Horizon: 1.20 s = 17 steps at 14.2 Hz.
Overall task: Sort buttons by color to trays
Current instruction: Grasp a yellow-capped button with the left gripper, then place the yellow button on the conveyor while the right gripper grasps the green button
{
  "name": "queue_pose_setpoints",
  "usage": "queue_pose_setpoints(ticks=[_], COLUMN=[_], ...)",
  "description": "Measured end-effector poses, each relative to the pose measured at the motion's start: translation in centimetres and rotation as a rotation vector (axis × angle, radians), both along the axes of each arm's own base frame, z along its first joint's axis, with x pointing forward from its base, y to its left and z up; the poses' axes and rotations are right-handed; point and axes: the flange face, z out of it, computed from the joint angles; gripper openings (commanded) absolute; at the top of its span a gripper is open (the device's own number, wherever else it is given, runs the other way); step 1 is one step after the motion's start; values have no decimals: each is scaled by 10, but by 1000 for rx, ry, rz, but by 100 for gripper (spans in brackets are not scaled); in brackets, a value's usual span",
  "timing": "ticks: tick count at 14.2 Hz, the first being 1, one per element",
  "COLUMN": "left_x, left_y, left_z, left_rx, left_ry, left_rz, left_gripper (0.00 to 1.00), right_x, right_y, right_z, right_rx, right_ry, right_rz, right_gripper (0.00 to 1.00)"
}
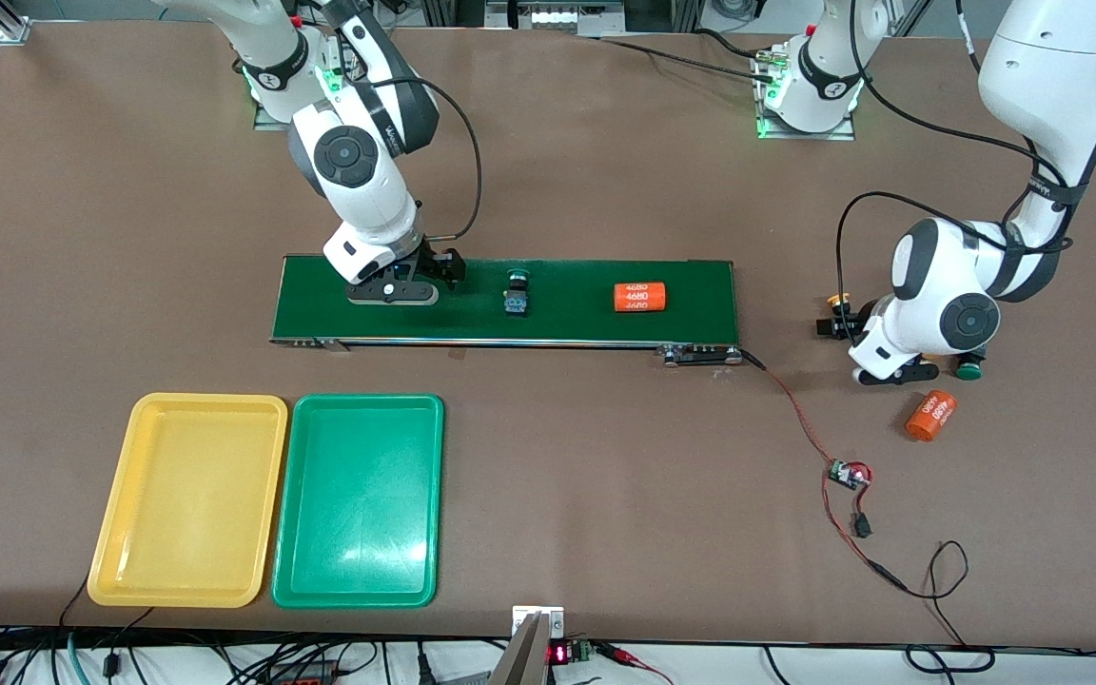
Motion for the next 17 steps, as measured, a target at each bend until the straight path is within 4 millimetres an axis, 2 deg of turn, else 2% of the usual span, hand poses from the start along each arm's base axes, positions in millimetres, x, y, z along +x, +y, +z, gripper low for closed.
queue_pose_setpoints(ticks=[2,4,7,9,11,14,15,17], left_x=[0,0,1,5,11,3,0,-4], left_y=[0,0,-2,-12,-39,-103,-117,-135], left_z=[0,0,6,23,58,104,113,115], left_rx=[-16,-26,-27,-27,-34,-137,-172,-204], left_ry=[2,3,7,3,-34,-46,-46,-41], left_rz=[-43,-72,-81,-101,-142,-115,-98,-92], left_gripper=[19,0,0,0,0,0,0,0], right_x=[-2,-6,-8,-8,-8,-7,-7,-7], right_y=[4,10,12,12,12,12,12,12], right_z=[0,-3,-8,-11,-11,-11,-11,-11], right_rx=[1,-1,-6,-8,-8,-7,-7,-7], right_ry=[-1,2,8,11,11,10,10,10], right_rz=[-10,-8,-7,-8,-22,-51,-54,-57], right_gripper=[100,100,100,100,100,100,100,100])
